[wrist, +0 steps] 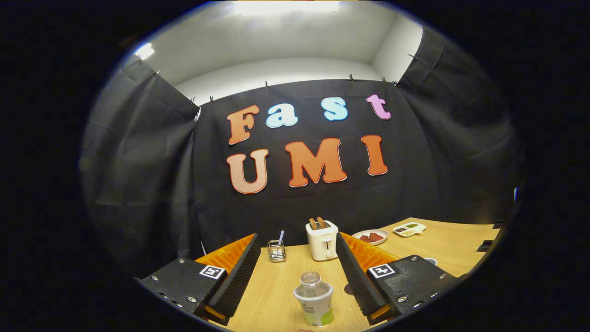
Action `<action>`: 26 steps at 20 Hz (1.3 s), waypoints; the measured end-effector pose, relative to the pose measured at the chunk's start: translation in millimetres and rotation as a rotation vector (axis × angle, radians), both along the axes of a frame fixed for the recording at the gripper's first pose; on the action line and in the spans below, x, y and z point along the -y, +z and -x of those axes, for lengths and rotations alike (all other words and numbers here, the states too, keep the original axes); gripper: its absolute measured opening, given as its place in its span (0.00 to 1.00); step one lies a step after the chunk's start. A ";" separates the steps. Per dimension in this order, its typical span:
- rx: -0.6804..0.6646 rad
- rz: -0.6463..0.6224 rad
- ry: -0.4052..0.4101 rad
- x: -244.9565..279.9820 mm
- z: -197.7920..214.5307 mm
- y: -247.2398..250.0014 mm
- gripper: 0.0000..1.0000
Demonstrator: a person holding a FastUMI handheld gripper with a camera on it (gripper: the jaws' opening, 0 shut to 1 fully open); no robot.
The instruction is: Take the bottle from table, then pour the juice into the cup, finally place the bottle on the coaster
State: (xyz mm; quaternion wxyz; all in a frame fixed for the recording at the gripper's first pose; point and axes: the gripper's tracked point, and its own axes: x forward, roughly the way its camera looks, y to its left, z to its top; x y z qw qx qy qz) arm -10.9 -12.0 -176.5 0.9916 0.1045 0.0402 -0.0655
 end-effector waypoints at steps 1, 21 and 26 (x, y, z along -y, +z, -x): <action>-0.018 0.013 0.001 -1.1 0.9 -13.2 0.97; -0.361 0.100 0.037 -11.3 5.0 -189.8 0.81; -0.378 0.102 0.022 -11.6 4.9 -192.8 0.64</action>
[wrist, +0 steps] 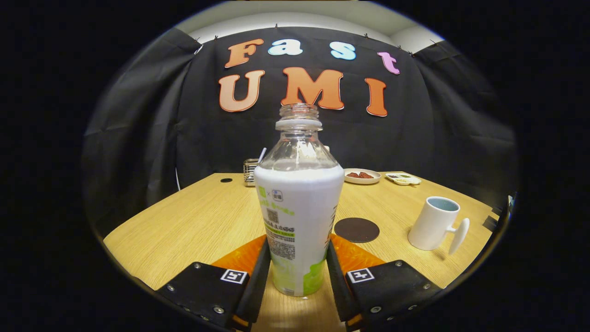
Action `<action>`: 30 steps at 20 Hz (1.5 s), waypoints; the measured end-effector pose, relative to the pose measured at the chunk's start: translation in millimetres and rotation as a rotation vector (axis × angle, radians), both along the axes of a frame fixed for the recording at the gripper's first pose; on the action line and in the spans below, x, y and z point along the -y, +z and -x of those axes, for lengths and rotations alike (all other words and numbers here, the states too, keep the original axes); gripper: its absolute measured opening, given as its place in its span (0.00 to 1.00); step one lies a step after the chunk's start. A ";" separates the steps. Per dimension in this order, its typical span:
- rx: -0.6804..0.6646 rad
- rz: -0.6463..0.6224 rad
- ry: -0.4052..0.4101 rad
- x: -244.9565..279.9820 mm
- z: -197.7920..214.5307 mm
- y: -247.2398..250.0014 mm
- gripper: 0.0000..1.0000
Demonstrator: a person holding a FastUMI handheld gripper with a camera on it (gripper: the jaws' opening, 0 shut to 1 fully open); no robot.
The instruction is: Take the bottle from table, then pour the juice into the cup, finally place the bottle on the coaster
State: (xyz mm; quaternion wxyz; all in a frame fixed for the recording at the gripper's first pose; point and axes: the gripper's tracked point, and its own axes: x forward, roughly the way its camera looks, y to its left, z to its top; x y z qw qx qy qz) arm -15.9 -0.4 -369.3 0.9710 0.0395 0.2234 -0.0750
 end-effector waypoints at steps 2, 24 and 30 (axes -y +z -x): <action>-0.006 -0.014 -0.002 1.5 -2.2 -0.3 0.61; 0.241 -0.795 -0.214 54.5 -47.1 38.3 0.57; 0.281 -1.000 -0.315 72.3 -50.0 37.3 0.57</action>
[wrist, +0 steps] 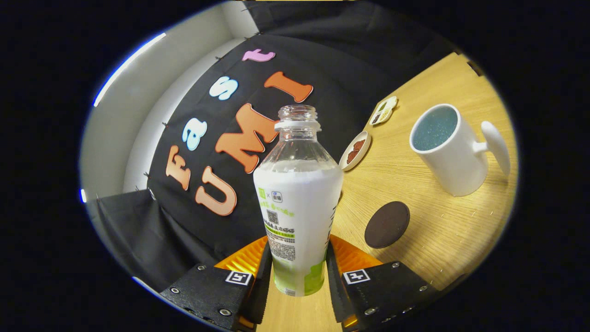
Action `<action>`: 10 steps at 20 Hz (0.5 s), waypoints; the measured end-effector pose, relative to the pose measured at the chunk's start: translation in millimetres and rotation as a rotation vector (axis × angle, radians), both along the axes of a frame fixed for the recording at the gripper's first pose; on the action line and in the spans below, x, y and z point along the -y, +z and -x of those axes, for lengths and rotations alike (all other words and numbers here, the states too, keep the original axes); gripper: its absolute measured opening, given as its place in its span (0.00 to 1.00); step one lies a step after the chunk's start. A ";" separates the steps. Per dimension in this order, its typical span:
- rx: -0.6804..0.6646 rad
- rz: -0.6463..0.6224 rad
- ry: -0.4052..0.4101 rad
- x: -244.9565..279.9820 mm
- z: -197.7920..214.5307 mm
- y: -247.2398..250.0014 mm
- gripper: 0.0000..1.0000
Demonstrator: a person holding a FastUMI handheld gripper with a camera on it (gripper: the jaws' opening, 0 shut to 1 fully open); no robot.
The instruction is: Take the bottle from table, then pour the juice into the cup, finally place the bottle on the coaster
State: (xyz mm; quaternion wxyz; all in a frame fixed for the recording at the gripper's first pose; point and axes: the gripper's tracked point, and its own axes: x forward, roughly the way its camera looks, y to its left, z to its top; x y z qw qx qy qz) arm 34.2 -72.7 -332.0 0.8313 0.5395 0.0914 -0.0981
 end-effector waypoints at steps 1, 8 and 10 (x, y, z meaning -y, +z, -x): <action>0.014 -0.039 -0.021 3.3 -0.9 1.2 0.57; 0.028 -0.256 -0.119 21.0 -6.4 -9.2 0.57; 0.029 -0.311 -0.140 23.2 -3.3 -8.9 0.57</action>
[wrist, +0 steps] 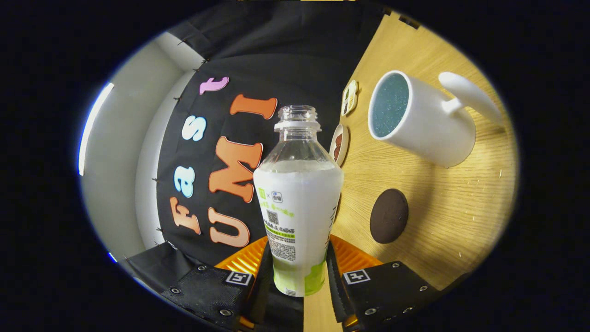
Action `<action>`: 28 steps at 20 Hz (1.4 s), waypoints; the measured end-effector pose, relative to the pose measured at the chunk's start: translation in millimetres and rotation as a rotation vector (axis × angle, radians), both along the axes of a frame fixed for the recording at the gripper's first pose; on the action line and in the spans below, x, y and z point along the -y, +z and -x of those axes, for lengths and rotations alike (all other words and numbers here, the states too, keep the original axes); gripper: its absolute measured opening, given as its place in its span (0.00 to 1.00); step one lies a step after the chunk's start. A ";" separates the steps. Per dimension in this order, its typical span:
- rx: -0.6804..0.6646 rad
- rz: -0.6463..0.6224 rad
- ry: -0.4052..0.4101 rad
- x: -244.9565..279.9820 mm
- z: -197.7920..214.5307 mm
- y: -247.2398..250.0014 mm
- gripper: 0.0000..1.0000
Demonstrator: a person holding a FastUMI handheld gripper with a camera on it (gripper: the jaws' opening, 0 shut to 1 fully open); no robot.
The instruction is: Take the bottle from table, then pour the juice into the cup, finally place the bottle on the coaster
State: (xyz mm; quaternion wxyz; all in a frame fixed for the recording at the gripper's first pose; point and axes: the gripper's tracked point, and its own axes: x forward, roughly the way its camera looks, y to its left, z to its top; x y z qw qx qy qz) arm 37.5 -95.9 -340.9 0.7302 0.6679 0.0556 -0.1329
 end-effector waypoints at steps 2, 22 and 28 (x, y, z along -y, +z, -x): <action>0.005 -0.054 -0.014 0.0 0.1 0.4 0.57; 0.043 -0.286 -0.108 17.6 -11.6 8.9 0.57; 0.047 -0.296 -0.122 24.9 -13.2 7.3 0.57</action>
